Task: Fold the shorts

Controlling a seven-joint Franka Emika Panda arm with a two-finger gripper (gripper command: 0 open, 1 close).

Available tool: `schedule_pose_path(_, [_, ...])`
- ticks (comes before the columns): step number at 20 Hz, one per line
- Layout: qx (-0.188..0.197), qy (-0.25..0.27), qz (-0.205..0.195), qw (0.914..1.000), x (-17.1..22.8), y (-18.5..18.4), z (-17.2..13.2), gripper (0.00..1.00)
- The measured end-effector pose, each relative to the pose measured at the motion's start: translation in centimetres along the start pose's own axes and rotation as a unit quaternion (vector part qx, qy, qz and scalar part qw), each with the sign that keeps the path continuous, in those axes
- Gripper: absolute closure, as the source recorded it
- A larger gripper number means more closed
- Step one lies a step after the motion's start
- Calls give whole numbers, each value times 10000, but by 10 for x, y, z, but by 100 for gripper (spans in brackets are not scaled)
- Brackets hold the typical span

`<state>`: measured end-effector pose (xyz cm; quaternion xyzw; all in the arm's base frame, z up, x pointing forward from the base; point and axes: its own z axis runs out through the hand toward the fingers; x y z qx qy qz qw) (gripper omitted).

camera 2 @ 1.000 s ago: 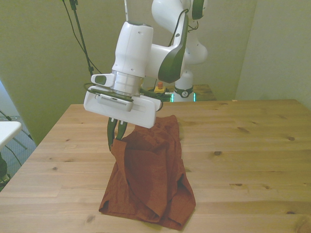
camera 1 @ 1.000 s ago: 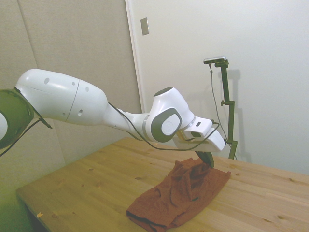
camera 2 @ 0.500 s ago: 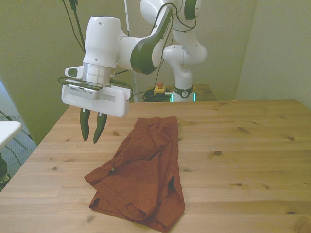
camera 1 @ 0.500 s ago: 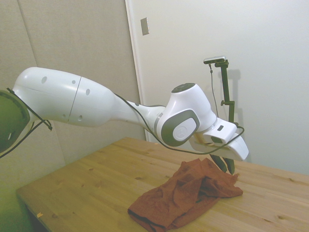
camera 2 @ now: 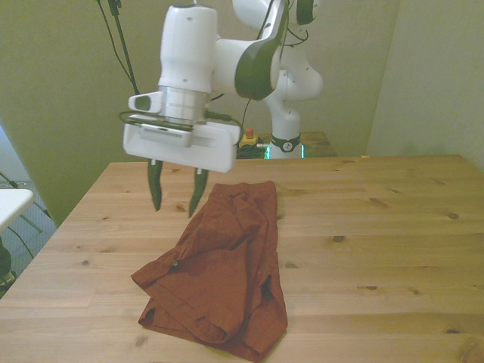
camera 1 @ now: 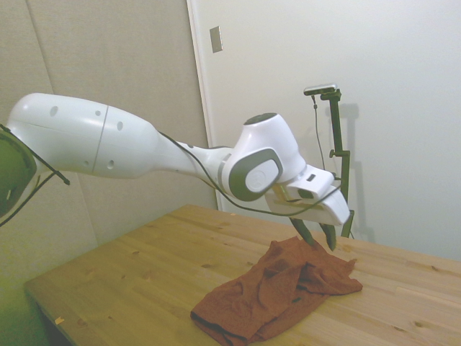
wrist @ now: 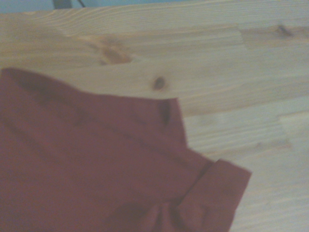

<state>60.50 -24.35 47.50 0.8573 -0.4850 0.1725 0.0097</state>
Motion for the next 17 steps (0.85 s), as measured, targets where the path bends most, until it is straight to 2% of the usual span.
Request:
schedule_pose_path(2, [-71,-240,-8,9997,-39,-3,-6,0])
schedule_pose_path(7, [-69,-662,-84,9977,-125,21,-1,0])
schedule_pose_path(14, [-6,-799,-628,9948,-265,48,-40,0])
schedule_pose_path(17, [44,-814,-679,9944,-299,74,-60,0])
